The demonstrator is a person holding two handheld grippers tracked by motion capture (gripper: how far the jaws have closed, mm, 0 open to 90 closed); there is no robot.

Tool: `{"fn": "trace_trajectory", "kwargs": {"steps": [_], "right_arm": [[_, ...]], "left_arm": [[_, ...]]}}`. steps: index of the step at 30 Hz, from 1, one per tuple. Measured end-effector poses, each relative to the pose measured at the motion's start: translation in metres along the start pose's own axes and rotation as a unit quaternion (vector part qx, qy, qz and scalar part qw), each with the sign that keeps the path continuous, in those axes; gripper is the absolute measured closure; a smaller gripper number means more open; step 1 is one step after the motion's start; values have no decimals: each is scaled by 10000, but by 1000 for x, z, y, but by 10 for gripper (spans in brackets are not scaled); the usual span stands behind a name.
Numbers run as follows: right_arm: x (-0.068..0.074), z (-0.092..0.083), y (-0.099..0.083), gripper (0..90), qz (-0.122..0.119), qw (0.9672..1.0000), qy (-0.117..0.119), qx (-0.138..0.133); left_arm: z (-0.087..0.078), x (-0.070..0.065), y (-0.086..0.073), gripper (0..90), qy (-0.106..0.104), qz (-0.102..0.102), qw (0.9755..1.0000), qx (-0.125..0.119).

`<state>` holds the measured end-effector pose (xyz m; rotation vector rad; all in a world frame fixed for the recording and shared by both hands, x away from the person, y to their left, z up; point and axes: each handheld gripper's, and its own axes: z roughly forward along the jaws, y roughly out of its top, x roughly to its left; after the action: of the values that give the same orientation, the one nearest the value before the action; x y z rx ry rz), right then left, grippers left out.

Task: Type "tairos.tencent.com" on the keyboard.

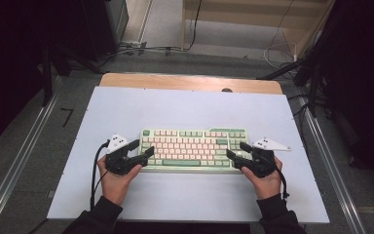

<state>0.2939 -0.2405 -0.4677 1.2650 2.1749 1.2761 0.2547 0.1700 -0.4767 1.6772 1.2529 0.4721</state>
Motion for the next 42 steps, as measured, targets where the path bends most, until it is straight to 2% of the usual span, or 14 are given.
{"fn": "trace_trajectory", "kwargs": {"steps": [6, 10, 19, 26, 31, 38, 42], "right_arm": [[-7, -7, -4, 333, 66, 9999, -91, -5], [-12, -13, -5, 333, 133, 9998, -149, -46], [-22, -24, -11, 333, 231, 9993, -288, -74], [-31, -31, -16, 330, 334, 9986, -413, -58], [-35, -35, -19, 329, 326, 9980, -537, -44], [-44, -44, -24, 328, 458, 9966, -689, -32], [-49, -50, -28, 327, 520, 9955, -784, -55]], "left_arm": [[-5, 3, -5, 360, 43, -23, 10000, 51], [-10, 3, -7, 360, 72, -28, 10000, 4], [-20, 12, -11, 360, 239, -136, 9996, -24], [-24, 21, -15, 348, 406, -193, 9990, 74], [-30, 28, -17, 348, 632, -179, 9978, 80], [-36, 31, -21, 341, 718, -169, 9972, 102], [-41, 32, -24, 341, 743, -247, 9969, 120]]}}
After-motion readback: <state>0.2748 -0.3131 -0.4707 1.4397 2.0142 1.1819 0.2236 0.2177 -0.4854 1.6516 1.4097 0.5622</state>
